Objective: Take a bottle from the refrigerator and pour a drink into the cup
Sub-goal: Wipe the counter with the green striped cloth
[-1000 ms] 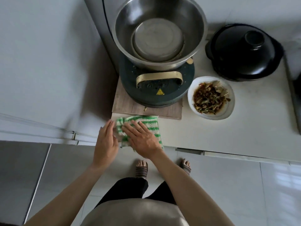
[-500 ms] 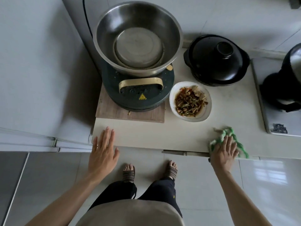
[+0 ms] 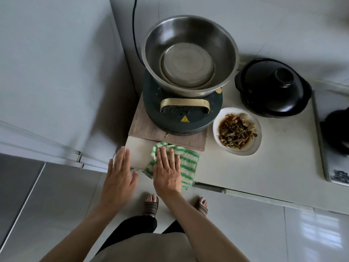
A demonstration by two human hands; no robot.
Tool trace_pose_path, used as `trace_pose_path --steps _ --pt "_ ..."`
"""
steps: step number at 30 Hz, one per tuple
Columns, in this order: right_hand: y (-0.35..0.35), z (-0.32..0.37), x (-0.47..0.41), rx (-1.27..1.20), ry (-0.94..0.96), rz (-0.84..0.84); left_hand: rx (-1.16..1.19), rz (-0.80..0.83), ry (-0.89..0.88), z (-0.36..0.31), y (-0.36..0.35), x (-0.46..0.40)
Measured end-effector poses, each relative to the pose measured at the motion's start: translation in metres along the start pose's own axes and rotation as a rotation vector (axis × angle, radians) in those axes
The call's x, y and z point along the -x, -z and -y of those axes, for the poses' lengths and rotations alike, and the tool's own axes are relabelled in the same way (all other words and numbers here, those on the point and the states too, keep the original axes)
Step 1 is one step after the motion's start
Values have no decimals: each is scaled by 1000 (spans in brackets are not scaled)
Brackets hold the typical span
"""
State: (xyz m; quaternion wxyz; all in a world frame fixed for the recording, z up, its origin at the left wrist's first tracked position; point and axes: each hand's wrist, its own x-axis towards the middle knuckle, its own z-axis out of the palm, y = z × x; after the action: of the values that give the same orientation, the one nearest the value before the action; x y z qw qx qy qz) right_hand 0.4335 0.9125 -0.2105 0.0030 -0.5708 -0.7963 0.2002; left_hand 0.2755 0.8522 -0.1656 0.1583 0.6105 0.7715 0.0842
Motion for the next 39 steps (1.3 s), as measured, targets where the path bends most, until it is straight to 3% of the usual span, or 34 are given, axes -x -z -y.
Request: trace_pose_path --steps 6,10,12,14,21,27,31,39 --pt "0 17 -19 86 164 91 -65 -11 -51 -27 9 -5" --pt "15 -20 -18 165 446 137 -118 57 -103 -47 8 -11" --pt "25 -54 -9 179 468 145 -150 119 -121 -53 6 -15" --pt "35 -97 8 149 372 111 -218 186 -139 -53 5 -17" --pt "91 -287 105 -21 -374 -68 -208 227 -144 -75 -2 -16" --pt "105 -334 85 -75 -710 -129 -210 192 -117 -86 1 -10" --pt "123 -346 54 -124 -813 -97 -243 141 -151 -88 4 -11" --pt "161 -342 47 -212 -786 59 -260 196 -111 -95 13 -36"
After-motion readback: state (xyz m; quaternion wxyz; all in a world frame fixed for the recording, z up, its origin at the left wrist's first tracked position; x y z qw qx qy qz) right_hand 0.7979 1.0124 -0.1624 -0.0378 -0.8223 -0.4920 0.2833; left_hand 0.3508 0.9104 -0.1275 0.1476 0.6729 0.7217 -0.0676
